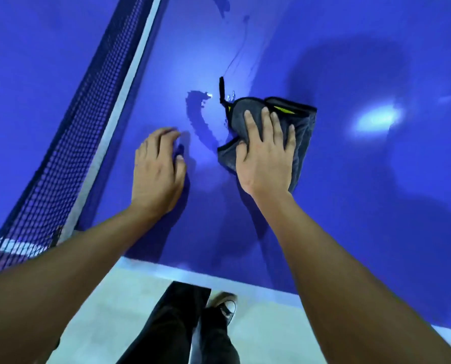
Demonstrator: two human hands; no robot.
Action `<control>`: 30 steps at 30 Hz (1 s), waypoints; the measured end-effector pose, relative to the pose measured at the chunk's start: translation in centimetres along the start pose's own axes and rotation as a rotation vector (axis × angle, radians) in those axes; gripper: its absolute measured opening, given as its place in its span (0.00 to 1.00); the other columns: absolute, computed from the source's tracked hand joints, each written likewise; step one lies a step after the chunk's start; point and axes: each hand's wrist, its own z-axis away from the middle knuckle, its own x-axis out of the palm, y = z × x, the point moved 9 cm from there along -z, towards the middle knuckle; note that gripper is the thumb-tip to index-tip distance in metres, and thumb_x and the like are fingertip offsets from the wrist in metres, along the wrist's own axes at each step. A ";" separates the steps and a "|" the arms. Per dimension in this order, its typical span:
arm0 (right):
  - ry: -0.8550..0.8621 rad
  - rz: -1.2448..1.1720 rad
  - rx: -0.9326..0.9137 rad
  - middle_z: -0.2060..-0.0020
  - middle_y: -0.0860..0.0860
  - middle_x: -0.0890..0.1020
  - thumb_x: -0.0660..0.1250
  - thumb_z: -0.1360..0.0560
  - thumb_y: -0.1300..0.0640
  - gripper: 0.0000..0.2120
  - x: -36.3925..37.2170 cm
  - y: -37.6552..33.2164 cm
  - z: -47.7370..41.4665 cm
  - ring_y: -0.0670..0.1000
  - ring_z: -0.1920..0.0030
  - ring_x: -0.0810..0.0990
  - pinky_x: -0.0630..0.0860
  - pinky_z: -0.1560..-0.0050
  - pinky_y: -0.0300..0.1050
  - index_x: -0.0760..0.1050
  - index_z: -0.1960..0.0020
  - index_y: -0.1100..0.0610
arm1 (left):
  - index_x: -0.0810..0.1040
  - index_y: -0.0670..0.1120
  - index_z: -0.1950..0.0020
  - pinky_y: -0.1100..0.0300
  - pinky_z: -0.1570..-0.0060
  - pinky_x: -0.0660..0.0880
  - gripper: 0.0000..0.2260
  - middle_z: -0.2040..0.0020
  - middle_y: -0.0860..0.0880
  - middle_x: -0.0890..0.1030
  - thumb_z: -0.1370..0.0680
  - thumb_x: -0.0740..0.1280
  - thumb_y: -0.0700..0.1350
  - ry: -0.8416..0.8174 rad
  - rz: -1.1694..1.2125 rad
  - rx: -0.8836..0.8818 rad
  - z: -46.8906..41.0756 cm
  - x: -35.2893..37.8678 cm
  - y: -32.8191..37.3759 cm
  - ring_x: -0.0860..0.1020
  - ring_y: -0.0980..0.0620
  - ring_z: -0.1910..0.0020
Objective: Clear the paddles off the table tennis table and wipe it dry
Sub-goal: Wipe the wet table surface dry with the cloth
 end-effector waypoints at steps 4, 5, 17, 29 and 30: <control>-0.020 -0.036 -0.020 0.19 0.54 0.60 0.53 0.20 0.46 0.30 -0.2 -2.4 8.7 0.54 0.19 0.56 0.48 0.20 0.62 0.60 0.19 0.49 | 0.68 0.43 0.26 0.44 0.28 0.64 0.22 0.25 0.42 0.68 0.20 0.60 0.46 -0.077 -0.052 -0.071 6.9 -1.1 -1.6 0.67 0.40 0.27; -0.024 -0.050 -0.022 0.19 0.53 0.60 0.54 0.20 0.46 0.30 -0.2 -3.0 11.1 0.54 0.19 0.56 0.49 0.20 0.62 0.59 0.19 0.49 | 0.68 0.42 0.25 0.43 0.26 0.62 0.23 0.24 0.41 0.68 0.20 0.59 0.47 -0.101 -0.070 -0.076 8.3 -1.1 -1.9 0.66 0.39 0.26; -0.190 -0.014 -0.188 0.17 0.50 0.53 0.55 0.20 0.43 0.32 0.8 -6.6 19.9 0.50 0.18 0.49 0.49 0.20 0.62 0.53 0.17 0.44 | 0.73 0.43 0.32 0.41 0.39 0.68 0.18 0.33 0.40 0.73 0.20 0.58 0.46 -0.213 -0.121 -0.131 6.5 -2.4 -2.4 0.73 0.35 0.38; -0.051 -0.004 -0.025 0.18 0.49 0.55 0.54 0.21 0.42 0.32 1.6 -4.8 -4.2 0.48 0.18 0.50 0.47 0.20 0.60 0.55 0.18 0.43 | 0.72 0.41 0.30 0.45 0.32 0.66 0.21 0.29 0.40 0.72 0.22 0.58 0.44 -0.174 -0.132 0.125 -15.4 1.1 -3.4 0.71 0.39 0.32; -0.030 0.007 -0.002 0.18 0.49 0.56 0.54 0.22 0.42 0.32 1.6 -4.2 -6.4 0.49 0.18 0.51 0.48 0.20 0.60 0.55 0.18 0.43 | 0.71 0.41 0.29 0.44 0.31 0.65 0.22 0.28 0.39 0.72 0.22 0.56 0.45 -0.175 -0.135 0.126 -17.9 1.7 -3.6 0.70 0.38 0.31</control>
